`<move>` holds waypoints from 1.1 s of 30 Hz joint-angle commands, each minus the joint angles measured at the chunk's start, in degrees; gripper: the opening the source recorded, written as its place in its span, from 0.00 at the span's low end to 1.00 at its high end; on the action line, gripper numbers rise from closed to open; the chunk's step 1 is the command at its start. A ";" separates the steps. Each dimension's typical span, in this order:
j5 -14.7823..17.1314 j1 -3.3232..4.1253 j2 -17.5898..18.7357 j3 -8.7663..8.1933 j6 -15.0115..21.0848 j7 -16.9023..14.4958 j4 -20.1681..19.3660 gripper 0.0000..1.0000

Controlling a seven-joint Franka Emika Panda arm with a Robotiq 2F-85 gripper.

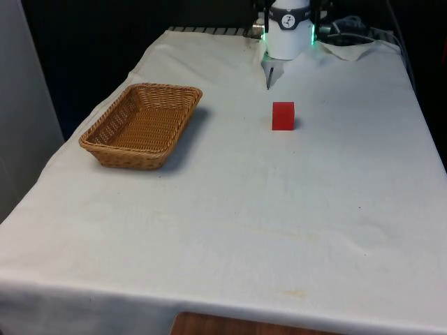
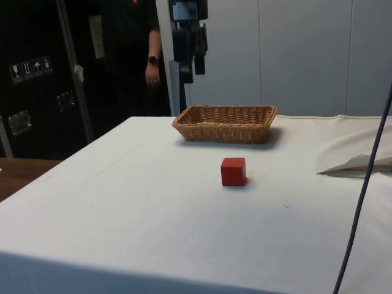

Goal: Pick up the cube and place it into the basket.

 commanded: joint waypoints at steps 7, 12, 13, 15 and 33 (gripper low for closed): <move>-0.34 -0.23 -0.74 -0.17 3.78 -0.80 -4.01 1.00; -0.23 -0.29 -1.15 -0.29 6.65 -1.55 -7.22 1.00; -0.06 -0.23 -0.69 -0.29 5.90 -1.49 -6.65 1.00; -0.17 -0.29 -1.26 -0.34 7.62 -1.78 -8.25 1.00; -0.29 -0.34 -0.34 -0.23 17.82 -2.52 -16.84 1.00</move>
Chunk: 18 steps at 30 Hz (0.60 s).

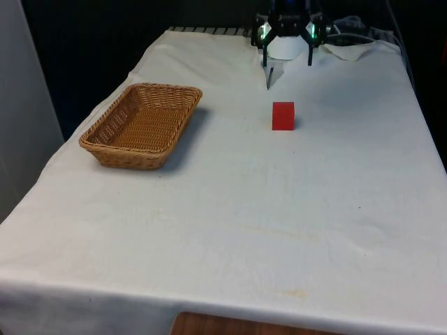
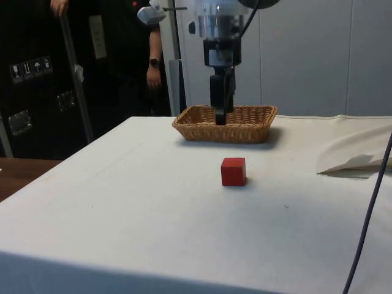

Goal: Pick up the cube and place it into the basket.

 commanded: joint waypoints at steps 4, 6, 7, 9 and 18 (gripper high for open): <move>-0.17 -0.06 1.89 0.06 4.07 0.17 -1.49 1.00; -0.17 -0.06 2.64 0.00 5.27 0.17 -1.83 1.00; 0.00 0.00 2.46 0.00 4.35 0.00 -1.60 1.00; -0.29 -0.06 3.67 0.00 6.76 0.23 -2.23 1.00; 0.00 -0.06 6.30 0.00 9.28 0.00 -2.69 1.00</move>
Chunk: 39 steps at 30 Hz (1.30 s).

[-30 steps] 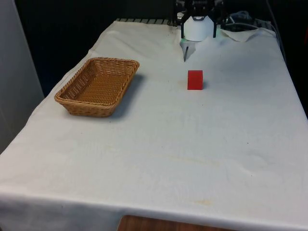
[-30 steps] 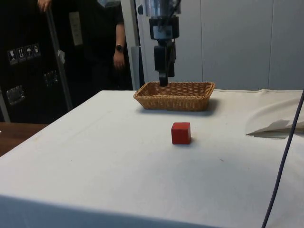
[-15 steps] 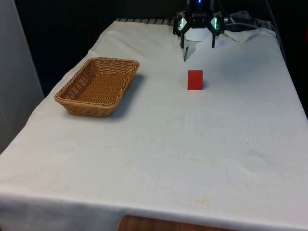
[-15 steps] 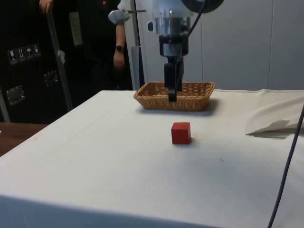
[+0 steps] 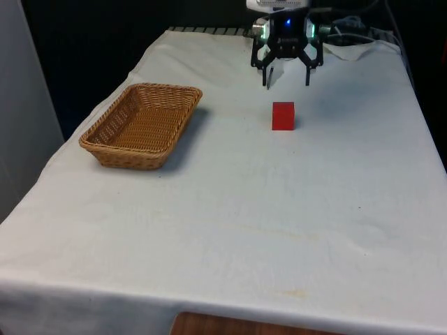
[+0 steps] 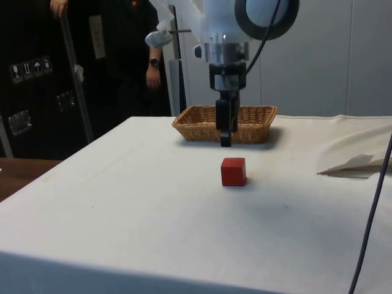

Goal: Pick up the cube and place it into the basket.

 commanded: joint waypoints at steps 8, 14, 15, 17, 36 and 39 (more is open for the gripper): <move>-0.74 -0.34 3.55 -0.29 4.41 0.00 -0.57 1.00; -0.74 -0.52 5.50 -0.40 6.30 -0.11 -0.63 1.00; -0.74 -0.52 5.84 -0.40 6.59 -0.17 -0.69 1.00; -0.69 -0.57 6.59 -0.40 7.33 -0.23 -0.69 1.00; -0.52 -0.57 13.18 -0.52 13.18 -0.29 -0.46 1.00; -0.46 -0.57 14.09 -0.52 13.92 -0.40 -0.29 1.00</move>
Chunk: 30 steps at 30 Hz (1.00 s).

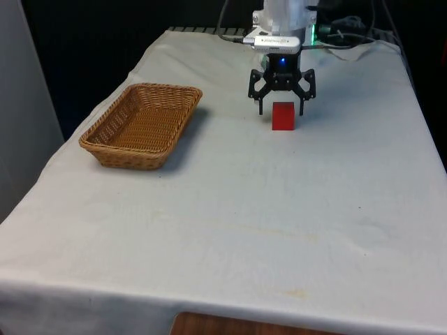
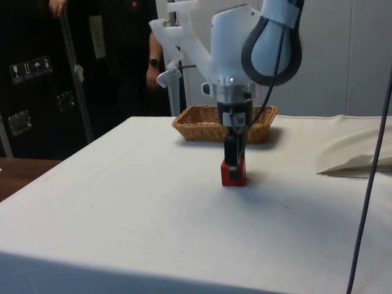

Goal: Pick up the cube and place it into the basket.

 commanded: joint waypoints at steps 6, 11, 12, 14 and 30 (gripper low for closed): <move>-0.34 0.11 2.01 -0.29 2.01 0.11 0.40 0.89; -0.29 0.11 2.23 -0.29 2.18 0.11 0.40 0.28; -0.29 0.11 2.23 -0.29 2.18 0.11 0.40 0.18; -0.29 0.11 2.29 -0.29 2.18 0.11 0.40 0.00; -0.11 -0.23 -1.20 -0.29 -0.29 -0.23 0.00 0.01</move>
